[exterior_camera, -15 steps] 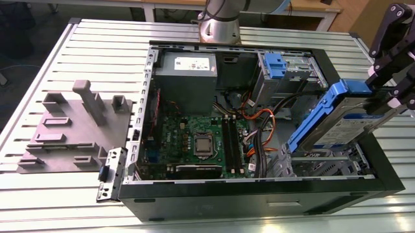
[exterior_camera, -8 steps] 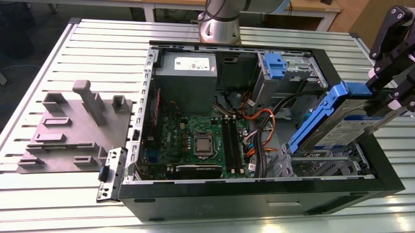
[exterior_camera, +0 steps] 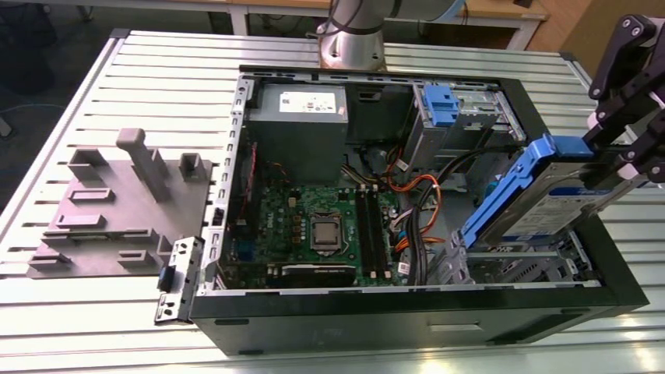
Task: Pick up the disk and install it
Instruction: 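Insert the disk into the insertion slot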
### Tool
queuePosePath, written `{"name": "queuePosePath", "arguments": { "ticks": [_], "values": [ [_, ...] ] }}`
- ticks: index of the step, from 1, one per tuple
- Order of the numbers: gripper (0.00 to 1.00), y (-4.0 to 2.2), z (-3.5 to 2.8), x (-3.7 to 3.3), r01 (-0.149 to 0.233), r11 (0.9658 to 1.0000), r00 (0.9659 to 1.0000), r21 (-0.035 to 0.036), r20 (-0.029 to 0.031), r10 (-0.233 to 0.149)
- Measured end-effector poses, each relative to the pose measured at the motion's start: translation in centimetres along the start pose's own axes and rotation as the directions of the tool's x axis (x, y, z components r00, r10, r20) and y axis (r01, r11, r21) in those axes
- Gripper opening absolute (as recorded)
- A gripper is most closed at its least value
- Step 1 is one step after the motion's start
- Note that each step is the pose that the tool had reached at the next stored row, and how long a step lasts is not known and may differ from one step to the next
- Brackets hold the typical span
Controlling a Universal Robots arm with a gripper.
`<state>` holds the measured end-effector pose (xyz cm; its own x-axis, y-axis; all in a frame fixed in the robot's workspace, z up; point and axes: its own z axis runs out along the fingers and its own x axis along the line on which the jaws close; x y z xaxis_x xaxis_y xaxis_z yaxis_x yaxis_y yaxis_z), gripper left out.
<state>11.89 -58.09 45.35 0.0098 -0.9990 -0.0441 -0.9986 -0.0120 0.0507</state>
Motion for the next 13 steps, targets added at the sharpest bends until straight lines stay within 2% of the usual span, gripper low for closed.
{"name": "queuePosePath", "arguments": {
  "ticks": [13],
  "values": [
    [0.35, -0.07, 0.08, -0.06, -0.015, 0.9999, 0.9999, 0.0007, 0.0007, 0.015]
  ]
}}
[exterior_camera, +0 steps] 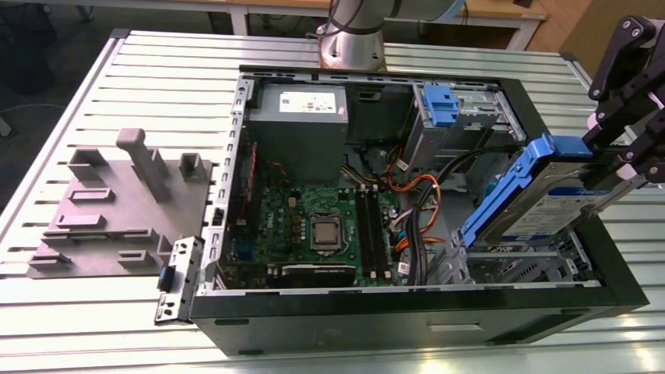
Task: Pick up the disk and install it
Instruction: 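Insert the disk into the insertion slot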
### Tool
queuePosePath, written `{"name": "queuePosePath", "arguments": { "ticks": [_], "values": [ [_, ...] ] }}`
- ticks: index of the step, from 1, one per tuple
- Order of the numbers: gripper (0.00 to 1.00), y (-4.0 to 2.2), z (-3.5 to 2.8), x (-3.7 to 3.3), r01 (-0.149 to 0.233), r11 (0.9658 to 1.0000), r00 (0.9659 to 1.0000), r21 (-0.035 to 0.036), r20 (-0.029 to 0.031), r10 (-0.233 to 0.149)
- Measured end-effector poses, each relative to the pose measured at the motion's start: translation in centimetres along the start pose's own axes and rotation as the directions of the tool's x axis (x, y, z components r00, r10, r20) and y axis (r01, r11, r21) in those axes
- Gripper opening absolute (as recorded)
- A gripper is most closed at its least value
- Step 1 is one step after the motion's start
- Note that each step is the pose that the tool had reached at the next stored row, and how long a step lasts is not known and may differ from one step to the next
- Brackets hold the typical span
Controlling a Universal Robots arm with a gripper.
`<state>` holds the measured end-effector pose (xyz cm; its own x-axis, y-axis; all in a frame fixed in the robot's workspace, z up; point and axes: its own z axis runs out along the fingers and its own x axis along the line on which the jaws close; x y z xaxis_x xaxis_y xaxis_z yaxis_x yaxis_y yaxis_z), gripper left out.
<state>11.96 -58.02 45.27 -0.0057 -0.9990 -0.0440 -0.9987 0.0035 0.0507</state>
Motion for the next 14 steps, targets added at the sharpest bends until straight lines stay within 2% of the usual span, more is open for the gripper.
{"name": "queuePosePath", "arguments": {
  "ticks": [14],
  "values": [
    [0.35, -0.13, 0.32, 0.01, -0.002, 1.0000, 1.0000, 0.0001, 0.0001, 0.002]
  ]
}}
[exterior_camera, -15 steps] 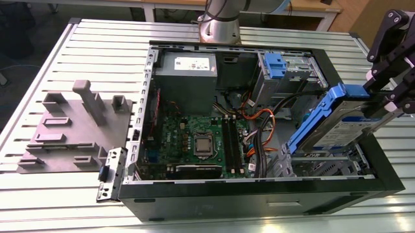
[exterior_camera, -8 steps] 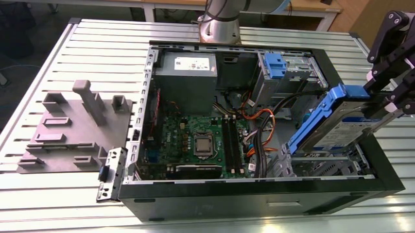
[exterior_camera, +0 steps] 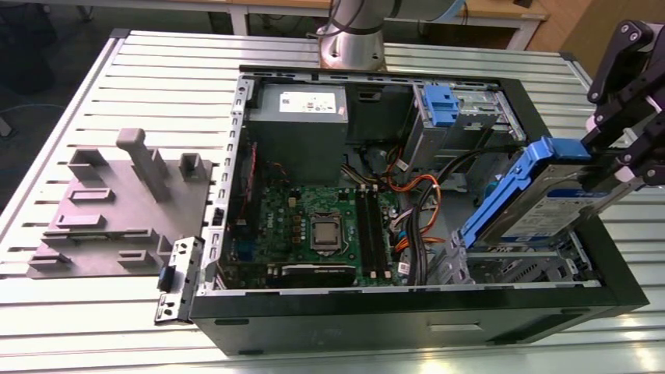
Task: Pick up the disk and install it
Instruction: 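Insert the disk into the insertion slot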
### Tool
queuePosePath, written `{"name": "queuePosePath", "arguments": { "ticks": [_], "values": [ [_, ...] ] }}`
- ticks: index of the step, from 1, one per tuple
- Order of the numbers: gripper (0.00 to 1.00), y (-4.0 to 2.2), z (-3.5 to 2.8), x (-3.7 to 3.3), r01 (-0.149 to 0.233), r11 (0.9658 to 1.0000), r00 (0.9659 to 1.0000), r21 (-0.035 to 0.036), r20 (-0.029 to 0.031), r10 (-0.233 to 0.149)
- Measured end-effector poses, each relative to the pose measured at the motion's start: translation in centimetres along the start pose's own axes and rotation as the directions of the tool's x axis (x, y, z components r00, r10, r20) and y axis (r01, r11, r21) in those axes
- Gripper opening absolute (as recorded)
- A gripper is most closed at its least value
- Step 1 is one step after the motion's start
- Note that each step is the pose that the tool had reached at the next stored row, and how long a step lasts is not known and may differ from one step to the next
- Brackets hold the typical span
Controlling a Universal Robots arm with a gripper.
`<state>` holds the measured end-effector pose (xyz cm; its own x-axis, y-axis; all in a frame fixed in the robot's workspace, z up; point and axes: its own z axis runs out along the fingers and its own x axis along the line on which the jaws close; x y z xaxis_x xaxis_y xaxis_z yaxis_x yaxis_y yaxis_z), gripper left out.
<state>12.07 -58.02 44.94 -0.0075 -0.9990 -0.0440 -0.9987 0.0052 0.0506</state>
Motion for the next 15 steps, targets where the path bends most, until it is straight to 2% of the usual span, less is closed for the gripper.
{"name": "queuePosePath", "arguments": {
  "ticks": [7, 15],
  "values": [
    [0.35, -0.02, 0.48, 0.02, 0.000, 1.0000, 1.0000, 0.0000, 0.0000, 0.000],
    [0.35, -0.09, 1.81, 0.08, 0.000, 1.0000, 1.0000, 0.0000, -0.0001, 0.000]
  ]
}}
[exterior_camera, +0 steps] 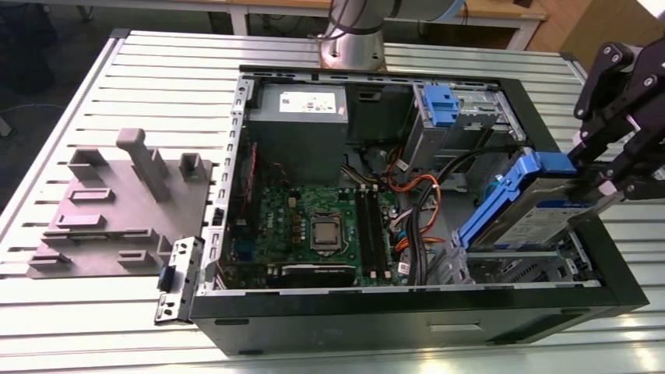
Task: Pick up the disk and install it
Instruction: 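Insert the disk into the insertion slot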
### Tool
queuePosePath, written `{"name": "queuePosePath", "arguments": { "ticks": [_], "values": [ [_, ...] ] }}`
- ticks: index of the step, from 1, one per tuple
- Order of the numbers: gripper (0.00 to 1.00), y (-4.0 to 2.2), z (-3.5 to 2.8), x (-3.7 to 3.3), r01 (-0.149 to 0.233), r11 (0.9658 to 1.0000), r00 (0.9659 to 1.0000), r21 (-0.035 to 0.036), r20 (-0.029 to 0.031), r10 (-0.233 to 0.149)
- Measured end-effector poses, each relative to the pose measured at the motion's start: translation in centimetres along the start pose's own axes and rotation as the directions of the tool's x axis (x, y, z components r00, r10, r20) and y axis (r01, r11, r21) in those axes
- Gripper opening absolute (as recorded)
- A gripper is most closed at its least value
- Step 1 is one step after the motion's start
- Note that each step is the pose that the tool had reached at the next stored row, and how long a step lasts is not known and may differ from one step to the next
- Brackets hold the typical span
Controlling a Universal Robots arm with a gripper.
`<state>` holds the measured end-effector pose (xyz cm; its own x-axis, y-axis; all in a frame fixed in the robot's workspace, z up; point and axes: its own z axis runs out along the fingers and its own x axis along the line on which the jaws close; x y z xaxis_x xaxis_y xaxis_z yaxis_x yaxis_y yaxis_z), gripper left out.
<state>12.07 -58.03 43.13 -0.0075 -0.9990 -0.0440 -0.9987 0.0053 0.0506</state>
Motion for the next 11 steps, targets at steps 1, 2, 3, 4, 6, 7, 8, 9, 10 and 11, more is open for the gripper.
{"name": "queuePosePath", "arguments": {
  "ticks": [1, 2, 3, 4, 6, 7, 8, 9, 10, 11],
  "values": [
    [0.35, -0.01, 0.18, 0.01, 0.000, 1.0000, 1.0000, 0.0000, -0.0002, 0.000],
    [0.35, -0.02, 0.37, 0.01, 0.000, 1.0000, 1.0000, 0.0000, -0.0001, 0.000],
    [0.35, -0.03, 0.56, 0.02, 0.000, 1.0000, 1.0000, 0.0000, -0.0001, 0.000],
    [0.35, -0.04, 0.74, 0.03, 0.000, 1.0000, 1.0000, 0.0000, -0.0001, 0.000],
    [0.35, -0.06, 1.10, 0.05, 0.000, 1.0000, 1.0000, 0.0000, -0.0002, 0.000],
    [0.35, -0.07, 1.28, 0.06, 0.000, 1.0000, 1.0000, 0.0000, -0.0002, 0.000],
    [0.35, -0.08, 1.46, 0.07, 0.000, 1.0000, 1.0000, 0.0000, -0.0001, 0.000],
    [0.35, -0.08, 1.63, 0.07, 0.000, 1.0000, 1.0000, 0.0000, -0.0002, 0.000],
    [0.35, -0.09, 1.82, 0.08, 0.000, 1.0000, 1.0000, 0.0000, -0.0001, 0.000],
    [0.35, -0.11, 2.01, 0.09, 0.000, 1.0000, 1.0000, 0.0000, -0.0002, 0.000]
  ]
}}
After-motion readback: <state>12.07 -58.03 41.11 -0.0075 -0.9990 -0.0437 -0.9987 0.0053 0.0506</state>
